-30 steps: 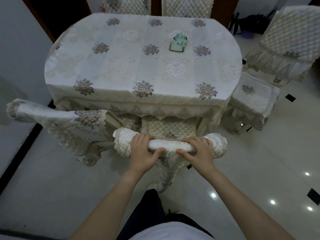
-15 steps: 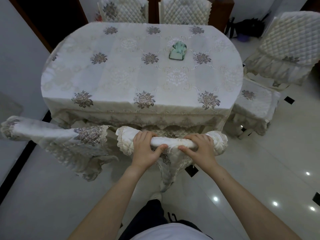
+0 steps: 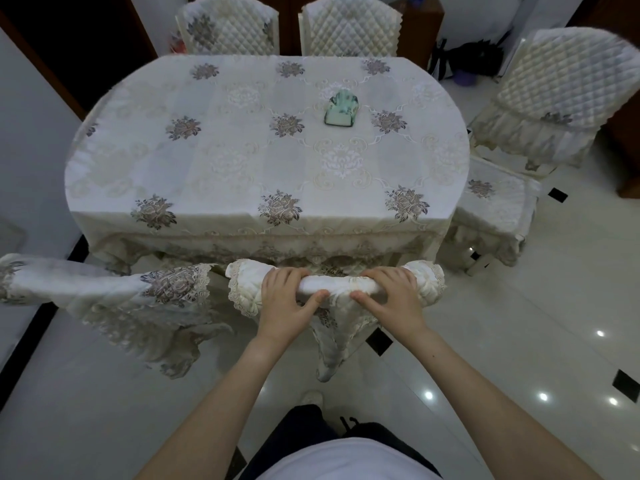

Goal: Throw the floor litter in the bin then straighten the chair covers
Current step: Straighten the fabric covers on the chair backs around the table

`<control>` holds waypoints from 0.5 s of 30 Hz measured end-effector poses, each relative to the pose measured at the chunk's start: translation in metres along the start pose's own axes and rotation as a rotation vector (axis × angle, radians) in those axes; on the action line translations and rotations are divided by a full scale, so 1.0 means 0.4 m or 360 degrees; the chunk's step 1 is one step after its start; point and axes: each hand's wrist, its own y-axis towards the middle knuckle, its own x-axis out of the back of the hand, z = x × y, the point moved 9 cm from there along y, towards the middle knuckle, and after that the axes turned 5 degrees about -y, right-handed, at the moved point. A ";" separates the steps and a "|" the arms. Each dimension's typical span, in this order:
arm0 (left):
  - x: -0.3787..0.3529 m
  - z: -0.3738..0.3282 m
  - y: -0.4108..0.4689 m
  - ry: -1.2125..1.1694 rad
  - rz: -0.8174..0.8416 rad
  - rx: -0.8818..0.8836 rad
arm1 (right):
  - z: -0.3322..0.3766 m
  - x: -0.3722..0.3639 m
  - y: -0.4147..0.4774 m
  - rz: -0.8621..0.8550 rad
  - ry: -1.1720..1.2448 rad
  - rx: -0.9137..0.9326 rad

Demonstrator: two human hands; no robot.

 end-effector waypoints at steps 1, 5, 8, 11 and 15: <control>0.002 -0.005 -0.003 0.0008 0.0031 -0.0014 | 0.005 0.006 -0.008 -0.0014 0.0001 0.0004; 0.008 -0.059 -0.020 0.0122 0.0099 -0.0119 | 0.003 0.049 -0.057 -0.0008 0.0015 0.0046; -0.007 -0.157 -0.031 0.0121 0.0144 -0.0283 | -0.017 0.130 -0.106 -0.0124 -0.0012 0.0044; -0.051 -0.297 -0.041 0.0098 0.0210 -0.0512 | -0.057 0.241 -0.171 -0.0289 -0.0094 -0.0023; -0.127 -0.490 -0.069 0.0026 0.0271 -0.0790 | -0.137 0.380 -0.291 -0.0438 -0.0235 -0.0186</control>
